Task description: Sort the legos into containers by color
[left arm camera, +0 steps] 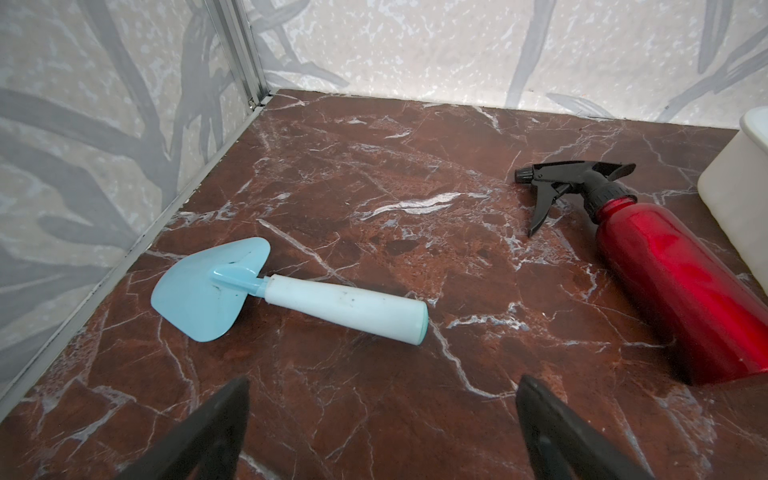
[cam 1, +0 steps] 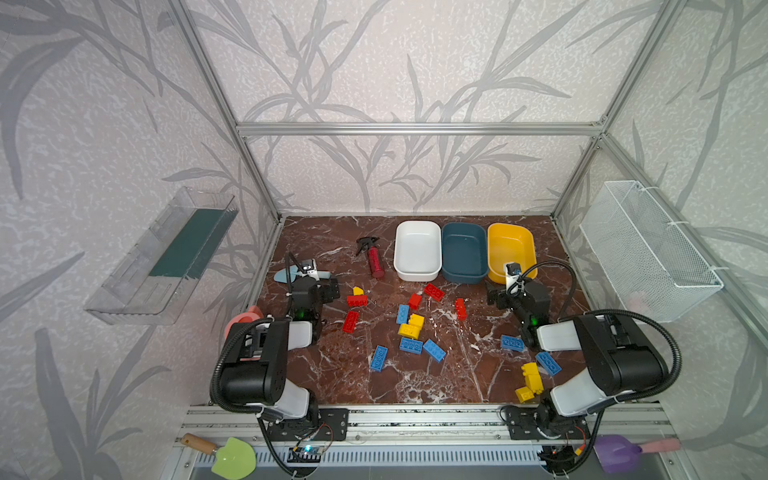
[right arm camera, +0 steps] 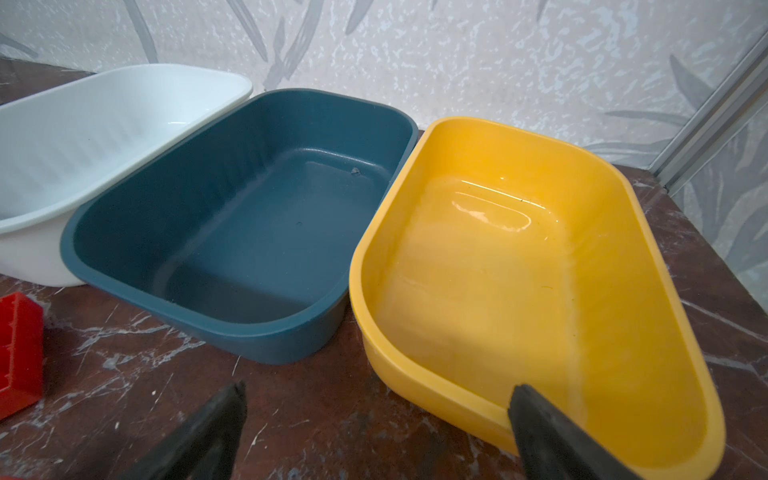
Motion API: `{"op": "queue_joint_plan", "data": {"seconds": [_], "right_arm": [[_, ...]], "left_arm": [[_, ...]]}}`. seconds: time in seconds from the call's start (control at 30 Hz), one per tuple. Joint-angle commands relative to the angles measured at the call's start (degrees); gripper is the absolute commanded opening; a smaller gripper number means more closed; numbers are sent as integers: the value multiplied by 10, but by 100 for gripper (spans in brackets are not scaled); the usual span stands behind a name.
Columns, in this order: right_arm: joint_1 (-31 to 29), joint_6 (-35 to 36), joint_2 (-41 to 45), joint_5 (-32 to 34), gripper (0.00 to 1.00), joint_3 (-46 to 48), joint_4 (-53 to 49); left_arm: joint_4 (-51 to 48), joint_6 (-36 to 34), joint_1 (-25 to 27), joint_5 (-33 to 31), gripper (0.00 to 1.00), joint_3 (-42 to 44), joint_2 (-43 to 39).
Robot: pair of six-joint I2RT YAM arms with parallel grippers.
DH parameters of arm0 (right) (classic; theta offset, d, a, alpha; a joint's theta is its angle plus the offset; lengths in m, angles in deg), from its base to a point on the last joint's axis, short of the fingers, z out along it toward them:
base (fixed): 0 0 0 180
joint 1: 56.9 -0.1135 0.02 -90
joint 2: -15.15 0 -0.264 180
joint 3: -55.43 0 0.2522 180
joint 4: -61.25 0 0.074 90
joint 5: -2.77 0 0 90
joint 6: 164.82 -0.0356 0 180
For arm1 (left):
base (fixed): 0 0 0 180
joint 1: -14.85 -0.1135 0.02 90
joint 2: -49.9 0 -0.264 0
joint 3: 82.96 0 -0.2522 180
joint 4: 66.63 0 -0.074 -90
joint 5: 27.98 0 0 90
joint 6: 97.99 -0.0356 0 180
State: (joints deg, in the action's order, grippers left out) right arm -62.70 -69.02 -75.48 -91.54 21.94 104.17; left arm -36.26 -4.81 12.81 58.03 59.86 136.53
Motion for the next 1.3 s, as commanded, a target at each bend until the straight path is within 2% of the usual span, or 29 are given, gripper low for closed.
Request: {"op": "queue_joint_plan", "data": {"seconds": [0.0,0.43,0.5,0.57,0.63,0.77,0.87,1.07,1.2,1.27], "right_arm": [[-3,0,5,5,99,-8,1],[2,-12,6,18,99,-14,-10],[-3,-22,31,62,99,-11,-23],[-8,-27,93,98,99,-27,-107],[-18,-34,147,133,99,-53,-201],[-37,-82,251,145,99,-103,-342],[-84,-86,289,154,99,-163,-447],[-212,-112,252,100,93,-279,-613],[-284,-111,192,53,93,-327,-675],[-296,-97,163,18,81,-337,-681]], "left_arm": [[-1,-1,-2,0,99,-7,3],[3,-3,-2,1,99,-5,0],[-62,-5,-2,10,99,-31,-19],[-184,-9,-1,16,99,-90,-37],[-258,-8,0,17,99,-129,-55],[-340,22,6,7,99,-169,-109],[-444,70,28,-28,99,-225,-141],[-672,114,131,-125,99,-351,-176],[-763,167,141,-84,99,-390,-218],[-770,170,141,-39,98,-381,-252]]}}
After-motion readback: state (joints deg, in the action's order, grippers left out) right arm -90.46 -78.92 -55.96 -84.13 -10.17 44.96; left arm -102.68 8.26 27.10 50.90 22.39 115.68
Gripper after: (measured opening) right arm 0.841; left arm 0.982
